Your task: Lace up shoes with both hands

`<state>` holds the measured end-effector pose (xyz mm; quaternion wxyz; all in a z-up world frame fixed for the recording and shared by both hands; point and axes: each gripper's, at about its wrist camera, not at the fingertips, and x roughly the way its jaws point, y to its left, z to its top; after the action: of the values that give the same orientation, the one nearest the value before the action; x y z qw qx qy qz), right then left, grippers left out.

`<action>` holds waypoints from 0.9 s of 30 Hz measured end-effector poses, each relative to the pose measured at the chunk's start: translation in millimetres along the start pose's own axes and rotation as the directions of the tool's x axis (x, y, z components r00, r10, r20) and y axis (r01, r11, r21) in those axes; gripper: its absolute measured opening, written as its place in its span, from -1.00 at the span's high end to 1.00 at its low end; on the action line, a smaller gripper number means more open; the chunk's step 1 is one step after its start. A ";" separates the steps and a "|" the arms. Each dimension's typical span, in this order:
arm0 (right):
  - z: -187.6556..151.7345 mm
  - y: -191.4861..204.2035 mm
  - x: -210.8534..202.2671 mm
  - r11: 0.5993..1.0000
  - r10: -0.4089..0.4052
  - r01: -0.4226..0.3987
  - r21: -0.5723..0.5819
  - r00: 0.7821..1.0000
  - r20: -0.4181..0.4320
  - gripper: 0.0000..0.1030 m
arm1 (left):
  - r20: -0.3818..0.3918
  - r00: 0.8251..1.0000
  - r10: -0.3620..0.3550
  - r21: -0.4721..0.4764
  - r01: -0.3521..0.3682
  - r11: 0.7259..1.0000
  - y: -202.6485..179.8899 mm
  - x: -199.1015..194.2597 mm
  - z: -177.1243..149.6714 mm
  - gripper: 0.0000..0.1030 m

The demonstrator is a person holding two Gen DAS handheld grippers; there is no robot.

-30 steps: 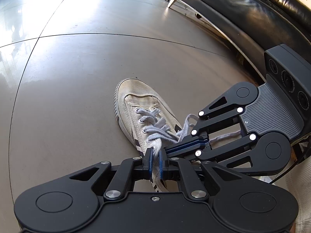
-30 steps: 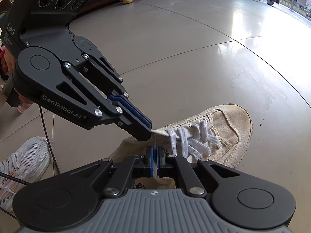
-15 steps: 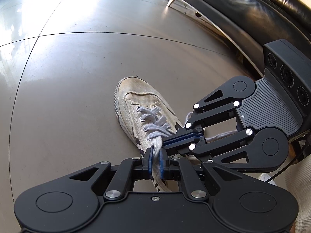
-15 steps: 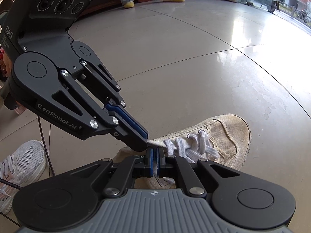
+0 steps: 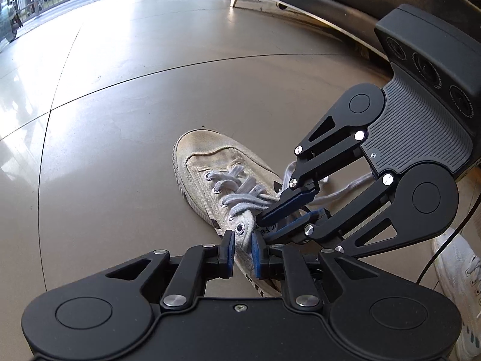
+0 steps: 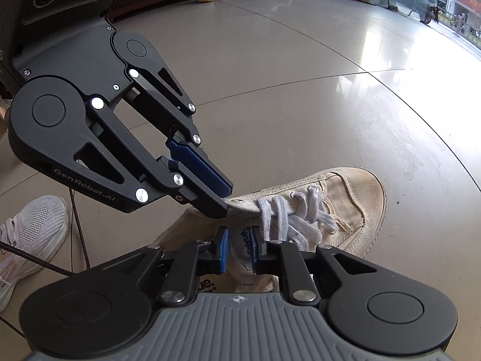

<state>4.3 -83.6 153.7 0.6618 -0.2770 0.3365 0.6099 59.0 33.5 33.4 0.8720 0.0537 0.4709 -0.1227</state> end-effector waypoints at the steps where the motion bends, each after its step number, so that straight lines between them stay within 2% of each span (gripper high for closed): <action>1: -1.9 -1.1 -0.4 1.000 -0.002 0.002 -0.001 1.000 -0.002 0.68 | 0.001 1.000 0.015 0.030 -0.015 0.999 -4.5 0.2 0.8 0.76; 6: -12.1 -5.2 -2.9 1.000 -0.015 0.015 -0.027 1.000 -0.016 0.68 | 0.014 0.997 0.081 0.157 -0.082 0.984 -23.8 3.4 2.5 0.77; 8: -15.3 -5.0 -5.6 0.999 -0.018 0.018 -0.043 1.000 -0.017 0.65 | 0.011 0.995 0.099 0.183 -0.100 0.978 -27.9 5.5 2.3 0.76; 10: -20.3 -4.7 -8.4 0.997 -0.022 0.021 -0.069 1.000 -0.019 0.46 | 0.012 0.993 0.121 0.210 -0.121 0.970 -32.6 7.6 2.0 0.76; 13: -27.9 -3.1 -9.7 0.995 -0.031 0.029 -0.101 0.999 -0.019 0.45 | 0.023 0.989 0.146 0.245 -0.147 0.958 -40.1 11.6 4.4 0.78; 15: -31.5 -3.5 -9.0 0.995 -0.034 0.032 -0.099 0.999 -0.019 0.45 | 0.030 0.989 0.143 0.240 -0.146 0.960 -41.7 13.3 7.8 0.88; 18: -40.0 -8.2 -8.2 0.996 -0.034 0.033 -0.081 0.999 -0.016 0.45 | 0.028 0.994 0.107 0.146 -0.110 0.983 -29.7 8.4 10.2 0.92; 20: -42.9 -12.8 -10.2 0.997 -0.031 0.030 -0.070 0.999 -0.011 0.45 | 0.020 0.998 0.051 0.016 -0.051 0.999 -9.1 2.8 8.4 0.93; 21: -44.9 -15.7 -11.7 0.998 -0.028 0.028 -0.062 1.000 -0.006 0.45 | 0.019 1.000 0.018 -0.061 -0.017 0.998 3.0 0.1 7.3 0.93; 24: -48.9 -22.1 -14.0 0.998 -0.027 0.027 -0.059 1.000 0.001 0.51 | 0.030 0.998 -0.062 -0.241 0.067 0.968 28.7 -1.0 4.0 0.93; 27: -53.0 -24.3 -15.7 0.995 -0.034 0.034 -0.094 0.999 0.005 0.56 | 0.046 0.992 -0.114 -0.343 0.123 0.931 41.4 2.5 0.6 0.92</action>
<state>22.3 -136.9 132.1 0.6591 -0.3123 0.3016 0.6141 71.7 73.0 30.7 0.8649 -0.1300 0.4762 -0.0913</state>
